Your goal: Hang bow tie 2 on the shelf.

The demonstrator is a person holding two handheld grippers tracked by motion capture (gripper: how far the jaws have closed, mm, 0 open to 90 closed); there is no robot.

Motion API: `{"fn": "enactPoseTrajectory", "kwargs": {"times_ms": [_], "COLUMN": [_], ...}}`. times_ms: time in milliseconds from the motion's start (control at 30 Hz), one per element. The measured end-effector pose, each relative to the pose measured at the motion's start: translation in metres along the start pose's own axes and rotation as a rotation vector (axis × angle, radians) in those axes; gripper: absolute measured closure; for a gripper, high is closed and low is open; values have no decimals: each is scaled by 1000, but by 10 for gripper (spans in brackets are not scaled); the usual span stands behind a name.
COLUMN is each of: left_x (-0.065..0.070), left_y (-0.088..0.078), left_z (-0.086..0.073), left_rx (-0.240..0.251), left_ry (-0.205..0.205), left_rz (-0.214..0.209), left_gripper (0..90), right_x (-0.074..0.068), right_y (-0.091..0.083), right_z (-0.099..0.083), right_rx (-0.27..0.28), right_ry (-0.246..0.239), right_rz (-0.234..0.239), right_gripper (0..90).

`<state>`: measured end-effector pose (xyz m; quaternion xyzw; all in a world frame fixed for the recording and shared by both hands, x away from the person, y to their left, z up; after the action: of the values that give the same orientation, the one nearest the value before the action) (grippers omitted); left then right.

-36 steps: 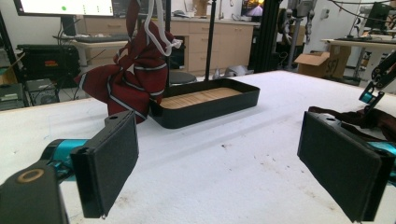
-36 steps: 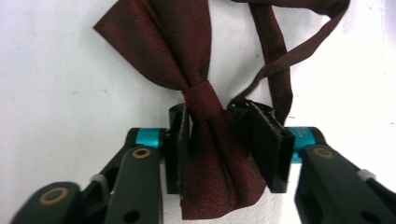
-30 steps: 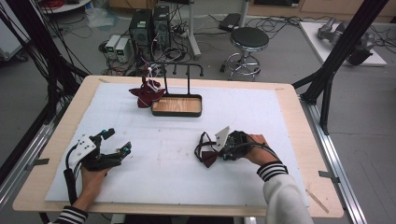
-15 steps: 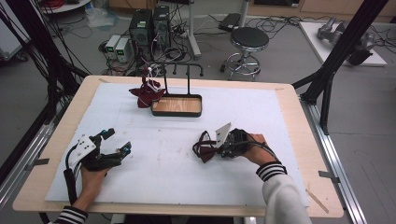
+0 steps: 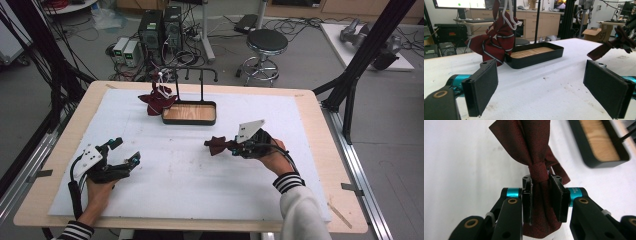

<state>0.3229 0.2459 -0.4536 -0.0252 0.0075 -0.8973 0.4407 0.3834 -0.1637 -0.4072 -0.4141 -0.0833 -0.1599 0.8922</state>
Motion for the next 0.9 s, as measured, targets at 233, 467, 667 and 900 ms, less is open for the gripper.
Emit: {"fn": "enactPoseTrajectory", "kwargs": {"times_ms": [233, 467, 667, 900], "left_x": [0, 1, 1, 1], "left_y": [0, 0, 0, 0], "left_z": [0, 0, 0, 0], "left_rx": [0, 2, 2, 2], "left_ry": [0, 5, 4, 6], "left_rz": [0, 0, 2, 0], "left_gripper": [129, 129, 129, 129], "right_x": [6, 11, 15, 17], "right_y": [-3, -5, -6, -7], "right_z": [7, 11, 16, 20], "right_rx": [121, 173, 249, 309], "right_ry": [76, 148, 198, 240], "right_rz": [-27, -44, -57, -62], "right_gripper": [734, 733, 733, 731]}}
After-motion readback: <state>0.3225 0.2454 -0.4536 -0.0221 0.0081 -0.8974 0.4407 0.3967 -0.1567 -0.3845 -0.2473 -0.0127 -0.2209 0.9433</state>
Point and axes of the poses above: each handheld gripper's, and its own axes: y roughly forward along the jaws, z roughly out of its top, x roughly to its right, the point moved 4 cm from there along y, roughly forward along the jaws, and after that the axes turned 1 degree about -z, right-handed, at the moved point
